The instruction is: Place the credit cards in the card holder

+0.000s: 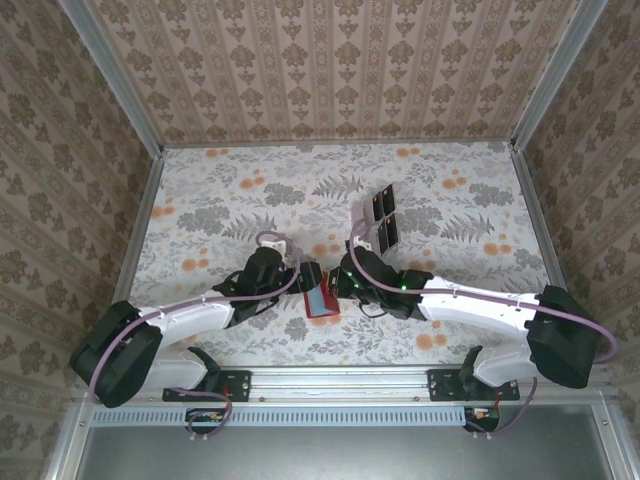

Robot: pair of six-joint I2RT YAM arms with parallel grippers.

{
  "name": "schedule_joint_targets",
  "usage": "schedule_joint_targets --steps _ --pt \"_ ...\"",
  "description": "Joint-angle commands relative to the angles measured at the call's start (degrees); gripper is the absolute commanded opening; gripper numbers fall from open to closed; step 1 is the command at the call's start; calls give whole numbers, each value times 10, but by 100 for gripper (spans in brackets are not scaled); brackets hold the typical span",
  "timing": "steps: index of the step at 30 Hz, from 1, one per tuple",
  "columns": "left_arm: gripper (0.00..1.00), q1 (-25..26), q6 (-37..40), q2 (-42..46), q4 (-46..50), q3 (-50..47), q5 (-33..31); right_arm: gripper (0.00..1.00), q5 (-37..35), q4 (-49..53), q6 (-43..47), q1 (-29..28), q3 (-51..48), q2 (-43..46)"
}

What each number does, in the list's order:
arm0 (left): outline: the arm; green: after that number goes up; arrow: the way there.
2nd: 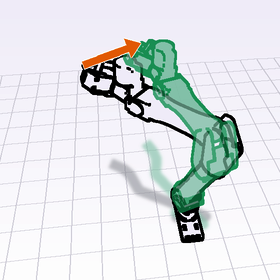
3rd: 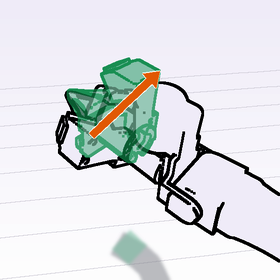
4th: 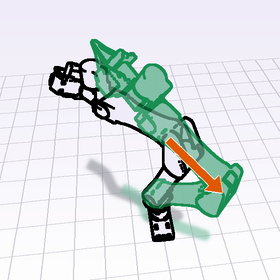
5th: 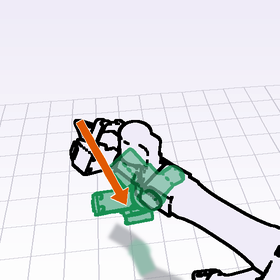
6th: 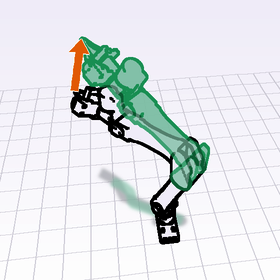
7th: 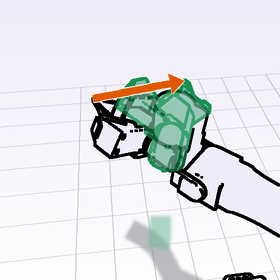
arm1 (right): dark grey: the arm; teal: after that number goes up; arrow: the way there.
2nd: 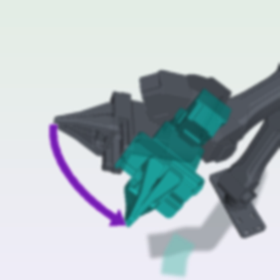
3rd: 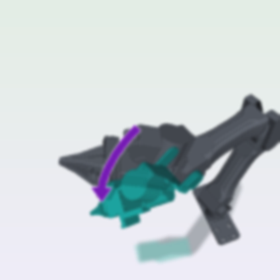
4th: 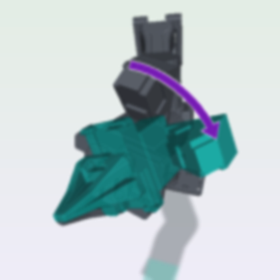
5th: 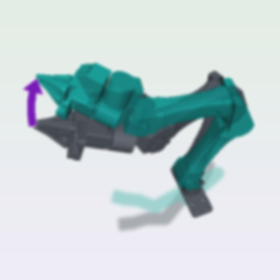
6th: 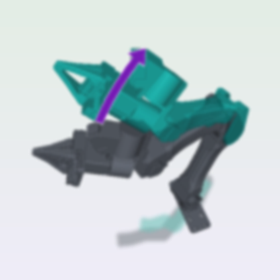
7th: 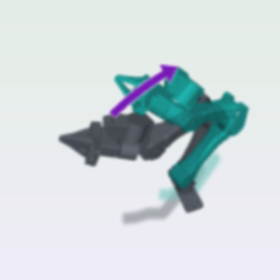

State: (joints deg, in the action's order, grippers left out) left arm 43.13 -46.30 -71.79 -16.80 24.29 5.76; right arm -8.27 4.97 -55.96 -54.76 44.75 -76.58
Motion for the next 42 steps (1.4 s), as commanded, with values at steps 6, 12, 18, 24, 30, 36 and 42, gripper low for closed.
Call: schedule_joint_targets --steps 6,12,18,24,30,36,42 --pt "83 -1 7 42 55 -10 -24 0 -49 36 -44 37 -116 73" --pt "83 -2 10 41 80 -6 -18 0 -92 104 -79 65 -183 123" --pt "83 -1 12 40 91 0 -12 41 -91 130 -68 69 -182 174" --pt "83 2 13 42 97 3 -11 37 -74 152 -46 59 -139 209" --pt "83 5 16 41 100 9 -11 26 -71 143 -30 33 -102 180" --pt "84 5 22 35 105 18 -11 39 -64 90 -38 32 -113 125" --pt "84 5 26 30 105 22 -6 57 -81 91 -45 33 -118 103"
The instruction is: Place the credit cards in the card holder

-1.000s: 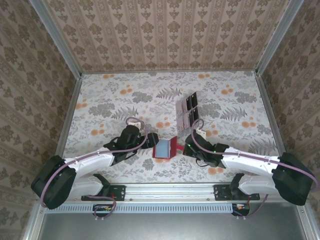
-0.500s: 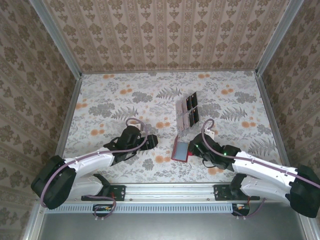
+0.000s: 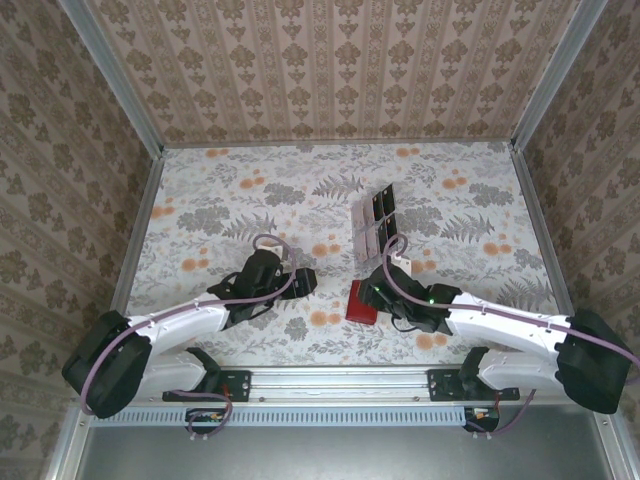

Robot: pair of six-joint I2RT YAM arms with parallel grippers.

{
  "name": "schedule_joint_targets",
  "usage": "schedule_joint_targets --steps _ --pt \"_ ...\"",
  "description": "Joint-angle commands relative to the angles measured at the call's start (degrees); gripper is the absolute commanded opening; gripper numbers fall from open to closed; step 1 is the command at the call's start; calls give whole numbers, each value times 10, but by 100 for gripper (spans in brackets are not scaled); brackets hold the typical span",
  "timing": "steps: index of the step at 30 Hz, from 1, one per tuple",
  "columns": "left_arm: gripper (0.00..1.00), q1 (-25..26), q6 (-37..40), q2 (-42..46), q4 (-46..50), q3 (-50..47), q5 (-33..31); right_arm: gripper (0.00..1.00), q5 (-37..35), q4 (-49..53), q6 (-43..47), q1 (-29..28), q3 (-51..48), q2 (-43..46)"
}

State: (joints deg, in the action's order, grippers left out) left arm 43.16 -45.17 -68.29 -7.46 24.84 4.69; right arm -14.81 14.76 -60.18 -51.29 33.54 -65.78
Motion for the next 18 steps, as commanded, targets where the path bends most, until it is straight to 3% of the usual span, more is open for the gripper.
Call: schedule_joint_targets --steps 1,18 --pt "84 5 14 -6 11 16 5 58 -18 -7 -5 -1 -7 -7" --pt "84 7 12 -5 5 9 6 60 4 -70 -1 35 -9 -122"
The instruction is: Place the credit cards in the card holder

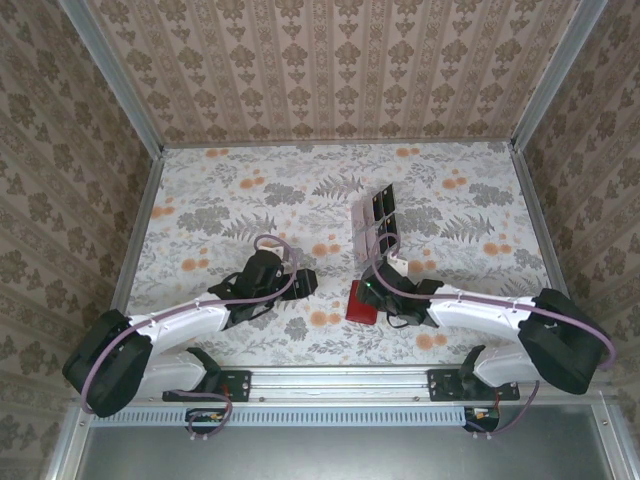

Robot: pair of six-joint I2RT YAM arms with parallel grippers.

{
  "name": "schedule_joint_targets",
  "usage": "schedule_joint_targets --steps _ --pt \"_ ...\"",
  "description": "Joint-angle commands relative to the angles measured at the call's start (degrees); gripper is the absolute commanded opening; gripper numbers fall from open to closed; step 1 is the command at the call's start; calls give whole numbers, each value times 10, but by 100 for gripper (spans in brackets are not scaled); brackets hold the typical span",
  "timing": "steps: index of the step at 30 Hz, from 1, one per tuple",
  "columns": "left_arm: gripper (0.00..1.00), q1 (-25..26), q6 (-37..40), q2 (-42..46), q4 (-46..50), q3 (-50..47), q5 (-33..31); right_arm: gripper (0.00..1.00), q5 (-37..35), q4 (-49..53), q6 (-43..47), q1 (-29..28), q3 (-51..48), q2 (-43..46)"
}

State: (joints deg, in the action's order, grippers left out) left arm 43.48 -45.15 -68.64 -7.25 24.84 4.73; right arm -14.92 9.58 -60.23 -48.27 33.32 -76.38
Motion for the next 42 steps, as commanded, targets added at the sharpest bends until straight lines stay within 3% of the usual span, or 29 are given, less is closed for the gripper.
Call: schedule_joint_targets --steps 1,12,26,42 --pt "84 3 12 -2 2 10 5 60 8 -23 0 6 -7 -21" --pt "84 5 12 -3 3 10 5 60 44 -75 2 10 -9 -54" --pt "84 5 13 -3 0 8 8 59 86 -119 5 11 -14 24" --pt "84 8 34 71 37 -27 12 58 134 -171 -5 3 42 -30"
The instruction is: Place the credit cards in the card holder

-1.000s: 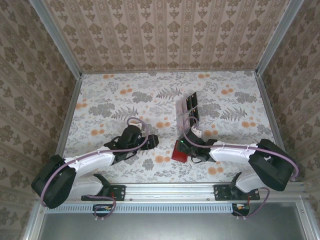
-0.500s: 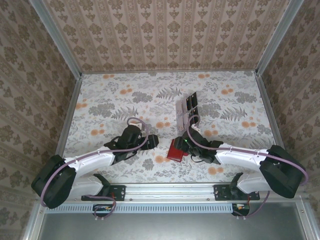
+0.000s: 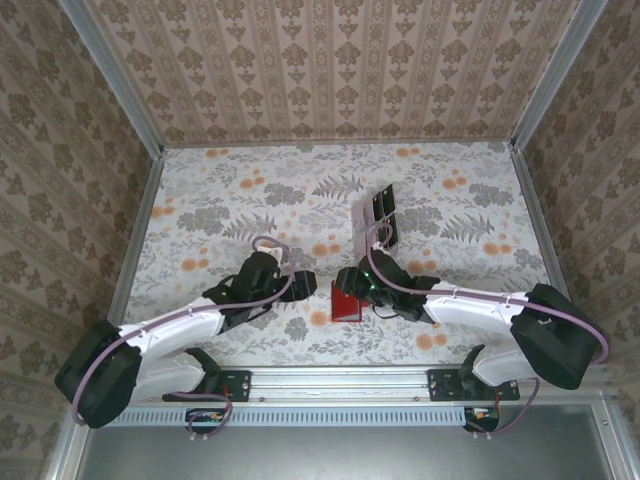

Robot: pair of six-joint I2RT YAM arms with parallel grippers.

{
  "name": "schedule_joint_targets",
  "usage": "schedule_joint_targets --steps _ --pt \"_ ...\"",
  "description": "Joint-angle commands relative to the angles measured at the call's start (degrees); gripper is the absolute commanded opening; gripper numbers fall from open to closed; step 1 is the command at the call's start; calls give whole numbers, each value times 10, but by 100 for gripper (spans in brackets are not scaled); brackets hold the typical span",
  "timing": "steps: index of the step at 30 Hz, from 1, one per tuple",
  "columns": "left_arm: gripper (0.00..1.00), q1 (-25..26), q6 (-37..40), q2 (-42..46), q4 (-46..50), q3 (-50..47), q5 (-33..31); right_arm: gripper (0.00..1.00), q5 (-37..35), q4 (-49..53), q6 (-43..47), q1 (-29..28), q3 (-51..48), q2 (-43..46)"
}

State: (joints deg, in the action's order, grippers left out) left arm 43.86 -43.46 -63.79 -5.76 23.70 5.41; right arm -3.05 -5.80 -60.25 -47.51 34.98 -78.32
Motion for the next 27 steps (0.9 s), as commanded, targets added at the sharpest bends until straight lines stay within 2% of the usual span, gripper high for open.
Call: schedule_joint_targets --steps 1,11,20,27 --pt "84 4 17 30 26 -20 6 58 17 -20 -5 -6 30 -10" --pt "84 3 4 94 58 -50 -19 57 22 -33 -17 -55 76 -75" --pt "84 -8 -42 159 158 -45 -104 64 19 -56 -36 -99 103 -141" --pt "84 -34 -48 177 186 -50 -90 69 6 -62 -46 -134 113 -163"
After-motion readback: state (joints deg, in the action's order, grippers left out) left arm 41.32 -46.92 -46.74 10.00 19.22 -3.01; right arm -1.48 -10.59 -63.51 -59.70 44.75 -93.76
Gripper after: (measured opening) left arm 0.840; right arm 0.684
